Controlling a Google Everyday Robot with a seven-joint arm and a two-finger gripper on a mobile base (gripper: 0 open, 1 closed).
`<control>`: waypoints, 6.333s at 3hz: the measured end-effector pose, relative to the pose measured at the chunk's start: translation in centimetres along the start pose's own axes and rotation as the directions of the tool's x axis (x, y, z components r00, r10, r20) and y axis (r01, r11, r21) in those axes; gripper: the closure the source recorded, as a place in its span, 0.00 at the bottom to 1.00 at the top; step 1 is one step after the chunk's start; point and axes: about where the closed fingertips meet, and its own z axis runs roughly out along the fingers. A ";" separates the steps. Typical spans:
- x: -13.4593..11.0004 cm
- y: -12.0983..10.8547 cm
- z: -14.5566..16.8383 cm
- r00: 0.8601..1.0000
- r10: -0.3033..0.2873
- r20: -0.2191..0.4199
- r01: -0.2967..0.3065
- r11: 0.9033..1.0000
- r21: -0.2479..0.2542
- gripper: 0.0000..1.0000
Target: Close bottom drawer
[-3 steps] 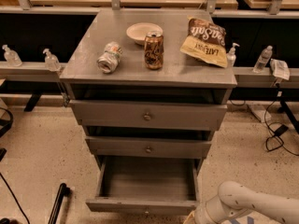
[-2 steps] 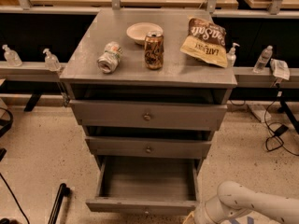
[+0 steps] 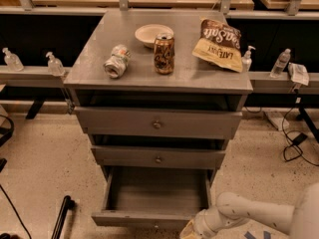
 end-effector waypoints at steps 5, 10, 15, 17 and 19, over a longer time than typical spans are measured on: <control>4.3 -6.8 11.5 0.997 0.079 0.005 -0.079 0.982 0.170 1.00; 4.0 -10.2 10.3 0.995 0.087 0.052 -0.096 0.975 0.199 1.00; 2.6 -14.6 10.2 0.998 -0.025 0.064 0.004 0.953 0.304 1.00; 4.1 -12.1 10.1 0.997 -0.065 0.049 0.048 0.957 0.286 1.00; 4.1 -11.4 10.2 0.996 -0.083 0.043 0.068 0.958 0.280 1.00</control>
Offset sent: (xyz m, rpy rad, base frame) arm 0.0225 0.0291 -0.0961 -0.2172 -0.1212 -0.1601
